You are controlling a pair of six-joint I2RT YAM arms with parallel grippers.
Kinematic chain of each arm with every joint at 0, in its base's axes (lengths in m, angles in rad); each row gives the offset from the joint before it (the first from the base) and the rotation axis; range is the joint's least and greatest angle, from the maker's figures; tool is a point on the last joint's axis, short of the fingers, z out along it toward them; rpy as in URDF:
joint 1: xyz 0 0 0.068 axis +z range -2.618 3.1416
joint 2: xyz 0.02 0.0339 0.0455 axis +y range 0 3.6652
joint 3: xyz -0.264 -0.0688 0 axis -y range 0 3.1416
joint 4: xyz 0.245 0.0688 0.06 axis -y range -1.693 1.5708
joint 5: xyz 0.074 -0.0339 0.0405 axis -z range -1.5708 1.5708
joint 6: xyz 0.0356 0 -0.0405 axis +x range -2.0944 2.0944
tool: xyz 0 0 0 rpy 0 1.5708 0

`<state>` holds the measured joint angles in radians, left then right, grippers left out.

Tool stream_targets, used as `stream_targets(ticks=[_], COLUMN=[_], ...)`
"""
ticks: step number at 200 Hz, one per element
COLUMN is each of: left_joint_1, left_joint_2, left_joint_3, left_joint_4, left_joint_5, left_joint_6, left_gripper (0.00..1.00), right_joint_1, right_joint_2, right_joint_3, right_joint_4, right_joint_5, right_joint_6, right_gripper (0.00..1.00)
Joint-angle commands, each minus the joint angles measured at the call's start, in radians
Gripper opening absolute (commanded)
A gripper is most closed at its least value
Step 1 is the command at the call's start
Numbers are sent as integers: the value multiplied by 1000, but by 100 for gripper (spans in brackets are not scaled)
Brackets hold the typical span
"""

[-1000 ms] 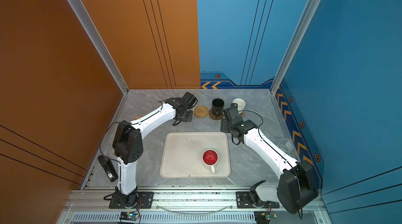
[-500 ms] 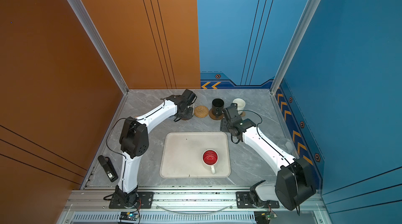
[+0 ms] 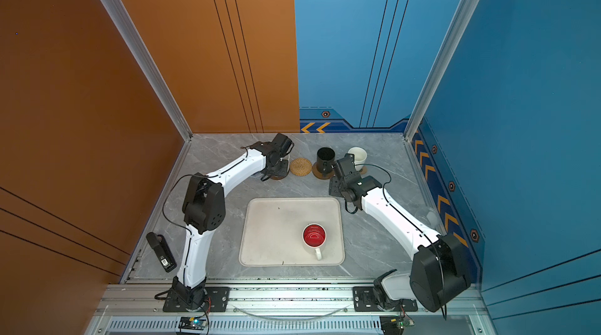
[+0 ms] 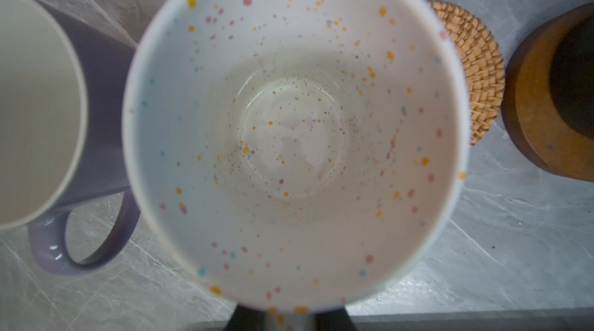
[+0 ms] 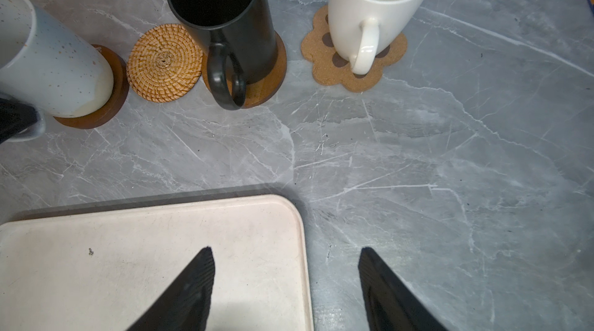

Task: Place cups on coasters
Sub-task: Place the cup on the coaster.

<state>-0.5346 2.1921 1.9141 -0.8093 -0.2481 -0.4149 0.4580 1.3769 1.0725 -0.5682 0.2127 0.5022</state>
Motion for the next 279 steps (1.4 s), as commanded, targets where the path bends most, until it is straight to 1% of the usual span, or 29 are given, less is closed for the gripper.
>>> stream_targets(ticks=[1, 119, 127, 144, 156, 166, 192, 212, 225, 251, 263, 279], left_joint_1=[13, 16, 16, 15, 16, 16, 15, 13, 14, 12, 11, 7], left_joint_2=[-17, -31, -35, -45, -51, -52, -58, -71, -78, -93, -102, -114], left_joint_3=[13, -39, -45, -65, -75, -80, -86, -96, -104, -120, -128, -135], left_joint_4=[66, 90, 90, 100, 104, 105, 104, 105, 105, 105, 105, 104], left_joint_5=[-9, -5, -6, -6, -5, -7, -5, -10, -17, -21, -25, -33], left_joint_6=[-13, -24, -26, -28, -30, -30, -27, -25, -24, -23, -24, -24], left_gripper=[0, 0, 5, 10, 11, 14, 18, 25, 33, 38, 44, 49], right_joint_1=[-4, 1, 2, 4, 4, 5, 7, 9, 10, 14, 16, 18], right_joint_2=[15, 35, 35, 37, 38, 38, 38, 38, 40, 39, 39, 35], right_joint_3=[30, 42, 41, 40, 41, 41, 46, 47, 47, 47, 47, 47], right_joint_4=[-35, -39, -39, -39, -39, -39, -39, -39, -39, -39, -39, -39], right_joint_5=[-2, -1, -1, -3, -3, -3, -3, -3, -1, -2, -1, 0], right_joint_6=[18, 19, 19, 19, 19, 19, 19, 19, 19, 19, 18, 18], right_gripper=[70, 70, 70, 70, 70, 70, 70, 70, 70, 70, 70, 70])
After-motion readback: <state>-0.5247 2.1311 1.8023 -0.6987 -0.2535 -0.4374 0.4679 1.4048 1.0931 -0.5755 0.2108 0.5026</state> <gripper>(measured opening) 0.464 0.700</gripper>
